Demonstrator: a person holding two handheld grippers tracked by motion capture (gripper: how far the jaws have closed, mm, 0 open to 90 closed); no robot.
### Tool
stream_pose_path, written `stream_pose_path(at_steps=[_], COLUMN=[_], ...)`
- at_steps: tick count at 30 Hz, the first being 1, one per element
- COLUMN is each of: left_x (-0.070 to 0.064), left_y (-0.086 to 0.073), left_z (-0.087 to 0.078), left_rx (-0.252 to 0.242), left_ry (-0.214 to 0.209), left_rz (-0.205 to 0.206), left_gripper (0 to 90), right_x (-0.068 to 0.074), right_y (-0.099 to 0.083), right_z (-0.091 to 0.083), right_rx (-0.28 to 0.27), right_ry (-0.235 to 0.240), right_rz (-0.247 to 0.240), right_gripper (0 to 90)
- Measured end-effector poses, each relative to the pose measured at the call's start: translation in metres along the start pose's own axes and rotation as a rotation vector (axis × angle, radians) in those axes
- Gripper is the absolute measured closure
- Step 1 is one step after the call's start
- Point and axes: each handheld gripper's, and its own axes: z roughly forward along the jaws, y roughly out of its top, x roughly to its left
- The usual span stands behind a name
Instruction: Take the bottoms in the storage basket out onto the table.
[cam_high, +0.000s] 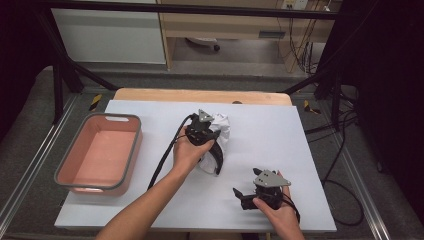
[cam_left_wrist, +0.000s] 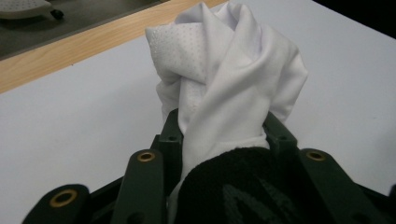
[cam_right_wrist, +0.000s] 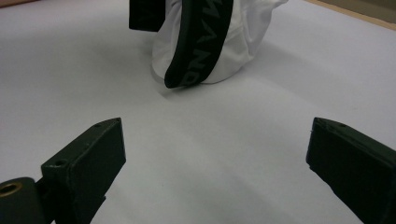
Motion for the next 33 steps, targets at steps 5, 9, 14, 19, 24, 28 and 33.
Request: stream_pose_path(at_steps=[5, 9, 14, 19, 24, 28, 33], left_x=[0.003, 0.006, 0.006, 0.008, 0.015, 0.016, 0.019], left_y=[-0.002, -0.004, -0.010, -0.019, -0.026, -0.030, -0.032], left_z=[0.006, 0.010, 0.014, 0.017, 0.020, 0.021, 0.022], left_rx=[0.002, 0.013, 0.017, 0.032, 0.047, 0.054, 0.056], left_ry=[0.008, 0.012, 0.014, 0.016, 0.017, 0.021, -0.004], left_rz=[-0.007, -0.019, -0.014, -0.016, -0.047, -0.041, -0.084], left_gripper=[59.5, 59.5, 59.5, 59.1, 58.8, 58.5, 58.1], right_x=[0.001, 0.000, -0.002, -0.002, -0.006, -0.007, -0.008], right_y=[0.001, 0.002, 0.003, 0.004, 0.003, 0.002, 0.002], right_z=[0.001, 0.000, 0.000, -0.001, 0.002, 0.003, 0.002], right_rx=[0.001, -0.013, -0.020, -0.036, -0.018, -0.017, -0.022], right_ry=[0.007, 0.001, -0.006, -0.007, -0.004, -0.012, 0.005], right_rz=[-0.007, -0.001, -0.003, 0.012, 0.050, 0.045, 0.077], right_gripper=[5.0, 4.8, 4.9, 4.5, 4.8, 4.9, 4.8])
